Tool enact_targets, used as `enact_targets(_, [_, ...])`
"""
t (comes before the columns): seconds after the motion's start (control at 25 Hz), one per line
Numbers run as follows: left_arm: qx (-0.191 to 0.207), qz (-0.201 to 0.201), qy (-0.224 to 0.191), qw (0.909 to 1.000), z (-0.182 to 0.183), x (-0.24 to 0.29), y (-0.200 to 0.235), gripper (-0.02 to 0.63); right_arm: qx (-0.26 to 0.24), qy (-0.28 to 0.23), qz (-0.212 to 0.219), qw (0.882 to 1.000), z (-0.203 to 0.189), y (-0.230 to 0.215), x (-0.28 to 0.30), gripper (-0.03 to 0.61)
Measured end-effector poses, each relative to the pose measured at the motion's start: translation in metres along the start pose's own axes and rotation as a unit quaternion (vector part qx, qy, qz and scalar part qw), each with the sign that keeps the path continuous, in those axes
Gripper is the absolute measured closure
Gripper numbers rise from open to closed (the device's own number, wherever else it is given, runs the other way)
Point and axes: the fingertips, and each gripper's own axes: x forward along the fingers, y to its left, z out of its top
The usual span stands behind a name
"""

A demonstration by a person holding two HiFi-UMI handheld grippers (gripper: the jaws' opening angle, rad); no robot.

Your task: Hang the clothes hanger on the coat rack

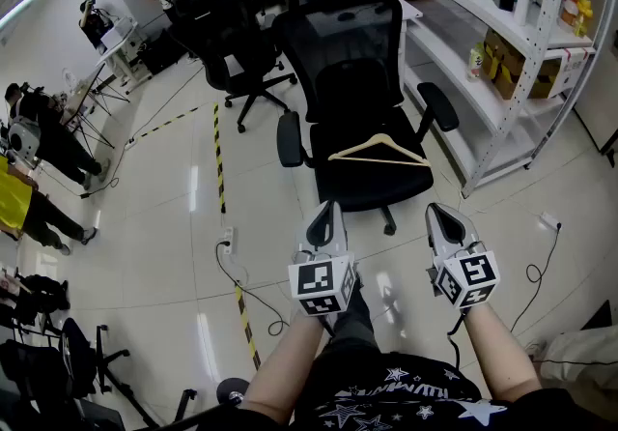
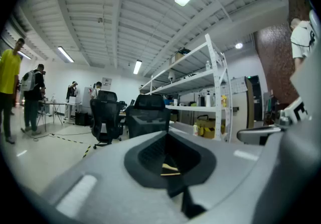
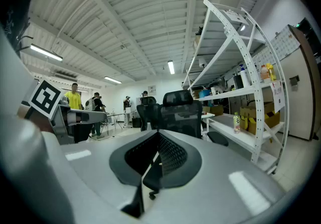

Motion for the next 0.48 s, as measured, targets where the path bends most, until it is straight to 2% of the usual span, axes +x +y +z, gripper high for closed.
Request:
enact_targets(0.2, [0.026, -0.044, -0.055, 0.9972, 0.04, 0.08, 0.036, 0.609, -0.001, -0.02, -0.011, 1.0, 0.015, -0.02, 0.099, 0.571])
enact_targets(0.36, [0.018, -0.054, -0.06, 0.9965, 0.058, 0.13, 0.066, 0.609, 0.014, -0.017, -0.031, 0.999, 0.024, -0.035, 0.153, 0.571])
enact_targets(0.48, [0.022, -0.044, -0.043, 0.9979, 0.059, 0.156, 0.095, 0.609, 0.025, -0.014, -0.052, 0.998, 0.023, -0.048, 0.187, 0.571])
